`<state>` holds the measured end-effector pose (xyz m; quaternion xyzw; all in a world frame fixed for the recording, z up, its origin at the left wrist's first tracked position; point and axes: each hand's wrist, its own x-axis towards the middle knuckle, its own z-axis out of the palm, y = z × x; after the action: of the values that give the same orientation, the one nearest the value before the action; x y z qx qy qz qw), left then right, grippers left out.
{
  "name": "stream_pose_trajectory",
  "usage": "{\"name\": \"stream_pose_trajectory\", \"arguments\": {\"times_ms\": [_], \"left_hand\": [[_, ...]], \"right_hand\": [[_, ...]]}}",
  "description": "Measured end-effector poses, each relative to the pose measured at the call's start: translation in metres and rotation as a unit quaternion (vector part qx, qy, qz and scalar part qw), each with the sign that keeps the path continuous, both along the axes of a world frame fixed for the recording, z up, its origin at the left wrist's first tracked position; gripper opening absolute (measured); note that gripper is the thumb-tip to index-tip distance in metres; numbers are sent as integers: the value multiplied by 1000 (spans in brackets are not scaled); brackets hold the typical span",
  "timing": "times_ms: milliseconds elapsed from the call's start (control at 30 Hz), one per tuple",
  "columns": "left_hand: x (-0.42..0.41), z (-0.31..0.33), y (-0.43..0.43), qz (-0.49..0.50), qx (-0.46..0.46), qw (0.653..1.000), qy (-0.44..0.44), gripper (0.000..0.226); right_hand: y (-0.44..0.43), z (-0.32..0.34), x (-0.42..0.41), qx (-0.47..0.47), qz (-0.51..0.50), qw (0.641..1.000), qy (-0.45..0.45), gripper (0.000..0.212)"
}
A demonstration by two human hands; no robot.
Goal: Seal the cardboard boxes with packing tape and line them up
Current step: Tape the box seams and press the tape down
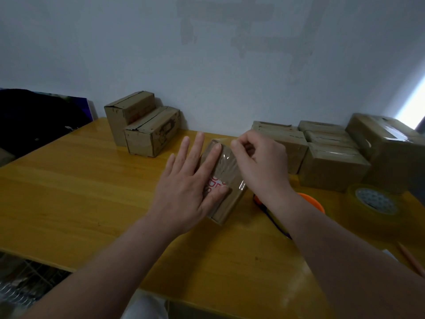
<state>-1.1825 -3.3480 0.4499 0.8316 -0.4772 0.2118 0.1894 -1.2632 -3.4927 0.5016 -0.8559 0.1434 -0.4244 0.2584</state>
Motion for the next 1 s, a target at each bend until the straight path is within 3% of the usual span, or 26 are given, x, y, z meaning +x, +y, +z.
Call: {"name": "stream_pose_trajectory", "arguments": {"times_ms": [167,367,500,600,700,1000], "left_hand": [[1,-1,6,-24,28,999,-21,69],[1,-5,7,-33,-1,999,22,68],[-1,-13,15,-145,-36,987,56,51],[2,-7,19,-144,-149,962,176,39],[13,1,19,-161,-182,928,284,45],[28,11,18,-174,-118,956,205,26]], "right_hand": [[-3,-1,-1,-33,8,999,10,15],[-3,-5,-3,-54,36,998,0,15],[-6,-11,-5,-88,42,995,1,14],[-4,-18,-10,-127,71,989,10,21],[-2,-27,-15,-158,91,983,7,23],[2,-44,-21,-203,131,970,27,22]]}}
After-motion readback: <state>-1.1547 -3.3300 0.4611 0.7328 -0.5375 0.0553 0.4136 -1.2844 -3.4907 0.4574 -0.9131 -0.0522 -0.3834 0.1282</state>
